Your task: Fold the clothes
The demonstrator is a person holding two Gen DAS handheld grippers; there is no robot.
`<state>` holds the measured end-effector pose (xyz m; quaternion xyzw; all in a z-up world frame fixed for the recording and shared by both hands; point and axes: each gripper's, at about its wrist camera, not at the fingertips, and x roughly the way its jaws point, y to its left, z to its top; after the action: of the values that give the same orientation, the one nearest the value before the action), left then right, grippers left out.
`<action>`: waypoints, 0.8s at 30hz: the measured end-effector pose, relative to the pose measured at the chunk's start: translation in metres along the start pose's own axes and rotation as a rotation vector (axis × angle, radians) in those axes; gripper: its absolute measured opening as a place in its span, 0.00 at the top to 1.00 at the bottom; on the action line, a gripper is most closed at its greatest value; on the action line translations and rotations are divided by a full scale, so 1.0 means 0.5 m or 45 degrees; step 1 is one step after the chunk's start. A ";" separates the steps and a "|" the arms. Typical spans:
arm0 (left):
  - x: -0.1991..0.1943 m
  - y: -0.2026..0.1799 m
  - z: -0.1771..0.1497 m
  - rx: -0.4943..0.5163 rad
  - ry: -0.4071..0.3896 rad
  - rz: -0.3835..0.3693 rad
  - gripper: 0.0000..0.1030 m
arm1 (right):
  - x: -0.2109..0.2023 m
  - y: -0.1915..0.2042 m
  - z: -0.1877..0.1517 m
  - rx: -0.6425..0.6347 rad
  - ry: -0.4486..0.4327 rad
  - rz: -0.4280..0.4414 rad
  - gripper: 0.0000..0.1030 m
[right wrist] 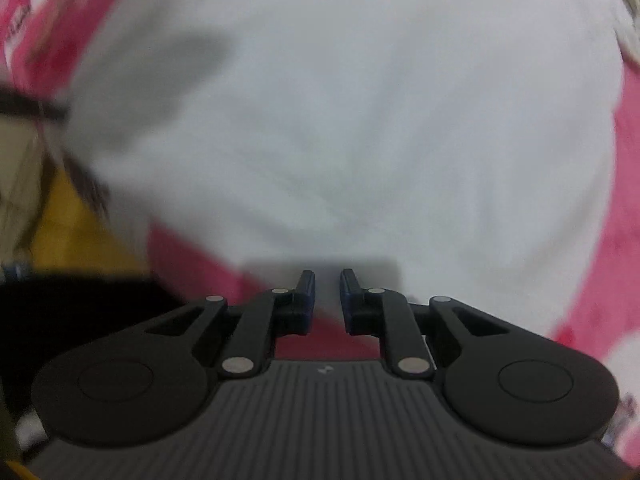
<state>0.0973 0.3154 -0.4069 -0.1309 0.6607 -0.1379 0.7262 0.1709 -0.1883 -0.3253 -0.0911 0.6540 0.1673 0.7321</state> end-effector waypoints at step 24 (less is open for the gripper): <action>-0.005 -0.060 -0.019 0.018 0.007 0.183 0.92 | -0.033 -0.272 0.010 0.148 -0.288 -0.181 0.88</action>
<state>0.0870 0.2882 -0.3941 -0.0774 0.6693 -0.0905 0.7334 0.2238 -0.3146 -0.3201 -0.0752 0.5677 0.0861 0.8152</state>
